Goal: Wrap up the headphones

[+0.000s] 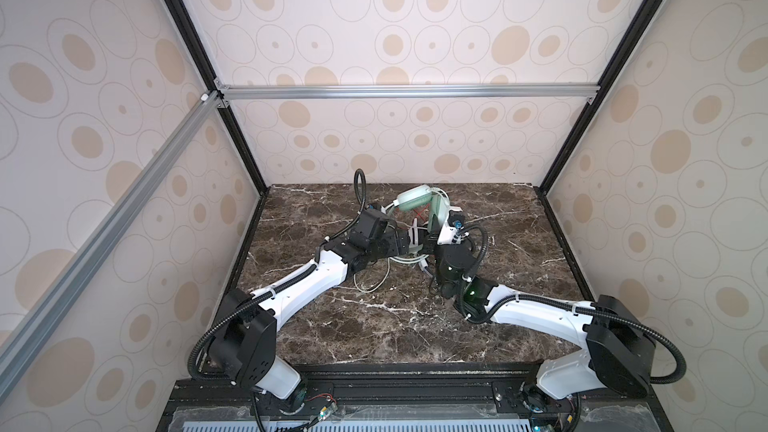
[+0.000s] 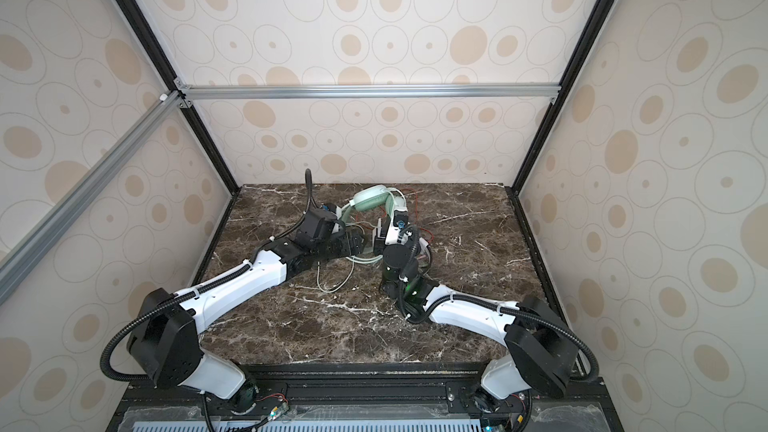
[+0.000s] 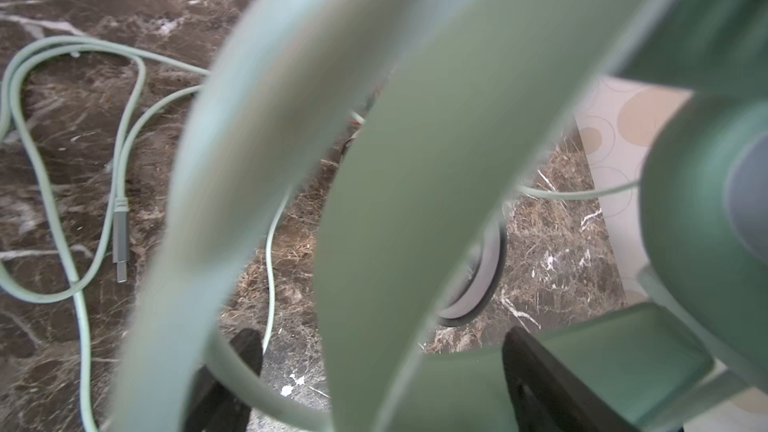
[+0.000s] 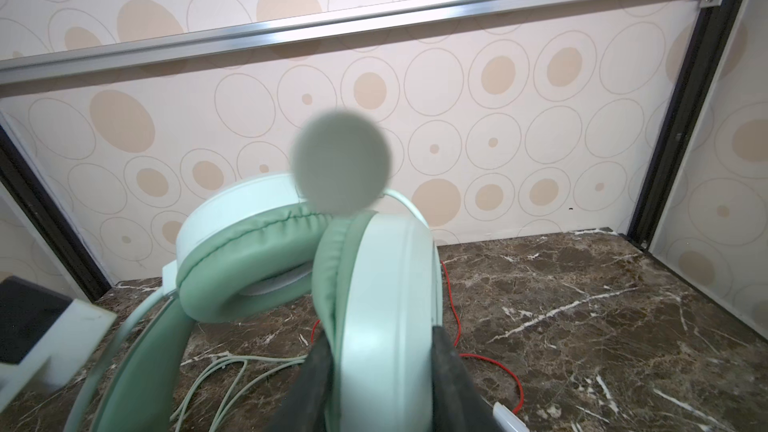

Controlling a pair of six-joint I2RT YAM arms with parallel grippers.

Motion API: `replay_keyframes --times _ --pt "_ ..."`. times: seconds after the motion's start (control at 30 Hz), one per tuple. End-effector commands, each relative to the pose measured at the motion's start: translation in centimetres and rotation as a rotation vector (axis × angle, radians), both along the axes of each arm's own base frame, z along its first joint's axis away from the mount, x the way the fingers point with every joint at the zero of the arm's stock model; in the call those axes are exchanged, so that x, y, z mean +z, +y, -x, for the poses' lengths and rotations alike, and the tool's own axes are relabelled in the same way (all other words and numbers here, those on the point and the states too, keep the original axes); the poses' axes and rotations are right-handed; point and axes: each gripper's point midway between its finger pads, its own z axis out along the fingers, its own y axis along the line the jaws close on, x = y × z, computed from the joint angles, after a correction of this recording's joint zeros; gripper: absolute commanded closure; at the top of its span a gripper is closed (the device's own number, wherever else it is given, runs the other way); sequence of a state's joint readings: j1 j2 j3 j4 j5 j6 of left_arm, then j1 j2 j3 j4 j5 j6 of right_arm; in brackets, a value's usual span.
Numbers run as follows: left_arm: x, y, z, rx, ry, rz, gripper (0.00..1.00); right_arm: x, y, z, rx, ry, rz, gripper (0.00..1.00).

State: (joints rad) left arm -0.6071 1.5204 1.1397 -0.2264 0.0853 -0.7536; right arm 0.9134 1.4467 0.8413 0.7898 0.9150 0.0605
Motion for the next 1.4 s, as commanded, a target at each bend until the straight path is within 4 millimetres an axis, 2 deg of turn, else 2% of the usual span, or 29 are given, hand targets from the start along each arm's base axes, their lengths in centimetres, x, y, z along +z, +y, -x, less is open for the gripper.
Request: replay_keyframes --times 0.0,0.2,0.3,0.47,0.73,0.97,1.03,1.1,1.13,1.2,1.3,1.33,1.37 --pt "-0.1 0.8 -0.3 0.039 0.014 0.015 0.13 4.7 0.4 0.9 0.005 -0.134 -0.101 1.00" --pt "-0.4 1.0 -0.4 0.043 0.027 0.023 0.16 5.8 0.0 1.5 -0.033 -0.181 -0.097 1.00" --pt "-0.6 0.9 -0.4 0.035 0.037 0.033 0.11 6.5 0.4 1.9 -0.052 -0.214 -0.062 1.00" --pt "-0.6 1.3 -0.6 0.053 0.038 0.031 0.14 7.3 1.3 2.6 -0.073 -0.258 0.002 1.00" --pt "-0.3 2.0 -0.8 0.068 0.025 0.024 0.35 7.7 1.1 3.1 -0.074 -0.265 -0.018 1.00" --pt "-0.1 2.8 -1.1 0.090 0.018 0.024 0.49 7.5 0.3 3.6 -0.064 -0.255 -0.045 1.00" --pt "0.0 2.9 -1.1 0.083 0.017 0.028 0.59 7.4 0.2 3.6 -0.058 -0.245 -0.049 1.00" --pt "0.2 2.7 -1.3 0.065 0.014 0.037 0.74 7.1 0.6 3.6 -0.035 -0.222 -0.028 1.00" --pt "0.4 2.6 -1.4 0.052 0.010 0.044 0.84 7.0 0.6 3.6 -0.024 -0.205 -0.025 0.96" --pt "0.7 2.8 -1.6 0.038 0.003 0.048 1.00 6.4 0.7 3.6 -0.006 -0.160 -0.006 0.70" --pt "1.3 3.3 -2.1 0.020 -0.014 0.052 1.00 5.5 -0.1 4.4 0.025 -0.053 0.082 0.30" --pt "1.5 3.5 -2.2 0.017 -0.018 0.053 1.00 4.6 0.2 5.3 0.127 0.020 0.133 0.22" --pt "1.7 3.8 -2.4 0.021 -0.023 0.055 1.00 3.8 0.7 6.5 0.287 0.090 0.179 0.21"
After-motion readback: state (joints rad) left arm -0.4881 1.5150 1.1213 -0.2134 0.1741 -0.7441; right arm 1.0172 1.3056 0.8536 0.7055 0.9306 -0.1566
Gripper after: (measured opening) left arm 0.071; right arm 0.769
